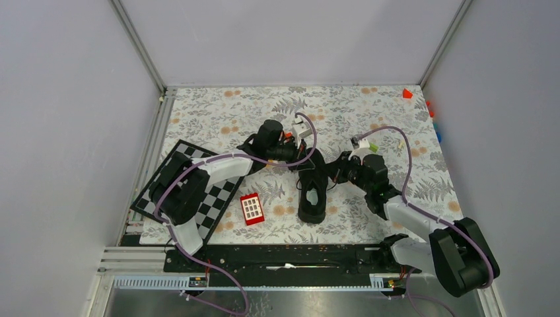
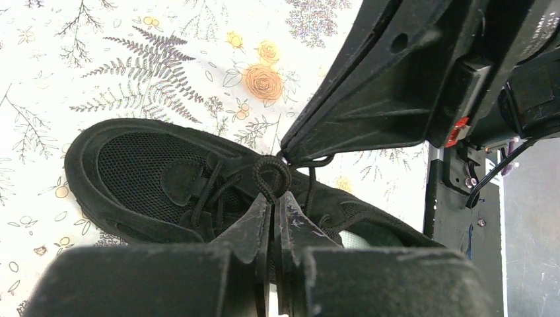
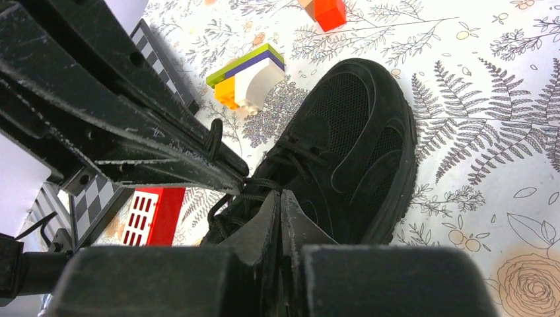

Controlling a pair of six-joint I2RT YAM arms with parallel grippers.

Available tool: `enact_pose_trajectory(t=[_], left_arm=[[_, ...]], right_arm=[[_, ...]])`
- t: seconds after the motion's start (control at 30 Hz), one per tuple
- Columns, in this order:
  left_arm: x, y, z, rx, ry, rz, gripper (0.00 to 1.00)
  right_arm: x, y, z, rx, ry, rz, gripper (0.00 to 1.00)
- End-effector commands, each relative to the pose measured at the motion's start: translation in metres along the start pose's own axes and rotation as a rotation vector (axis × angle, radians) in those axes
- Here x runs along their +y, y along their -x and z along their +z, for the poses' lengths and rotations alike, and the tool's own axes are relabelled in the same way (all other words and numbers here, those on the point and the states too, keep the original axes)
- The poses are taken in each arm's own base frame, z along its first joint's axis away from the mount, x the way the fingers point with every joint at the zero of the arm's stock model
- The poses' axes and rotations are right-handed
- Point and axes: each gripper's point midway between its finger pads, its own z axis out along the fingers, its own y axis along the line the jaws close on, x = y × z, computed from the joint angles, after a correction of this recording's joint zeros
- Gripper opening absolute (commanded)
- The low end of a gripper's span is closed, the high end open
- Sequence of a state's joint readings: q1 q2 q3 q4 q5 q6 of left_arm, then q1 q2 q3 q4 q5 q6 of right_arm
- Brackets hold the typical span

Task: Tie the shoes
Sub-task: Cross the shoelace with the shoelace.

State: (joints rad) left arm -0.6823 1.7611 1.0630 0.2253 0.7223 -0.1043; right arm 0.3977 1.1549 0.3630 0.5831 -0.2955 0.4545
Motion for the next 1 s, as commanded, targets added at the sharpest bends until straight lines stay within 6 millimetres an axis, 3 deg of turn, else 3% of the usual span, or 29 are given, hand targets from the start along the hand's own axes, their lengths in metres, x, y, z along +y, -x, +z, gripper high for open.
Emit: enact_pose_trajectory(t=[0.0, 0.33, 0.7, 0.97], left_arm=[[0.003, 0.022, 0.006, -0.044, 0.021, 0.051, 0.00], [-0.005, 0.022, 0.011, -0.056, 0.025, 0.043, 0.00], [-0.005, 0.019, 0.012, -0.071, 0.046, 0.030, 0.00], [-0.006, 0.011, 0.009, -0.065, 0.049, 0.025, 0.00]], right_arm=[[0.011, 0.016, -0.005, -0.080, 0.036, -0.015, 0.00], [0.020, 0.007, -0.017, -0.039, 0.076, -0.047, 0.00], [0.033, -0.017, -0.018, 0.055, 0.129, -0.053, 0.00], [0.036, -0.023, -0.017, 0.076, 0.136, -0.044, 0.00]])
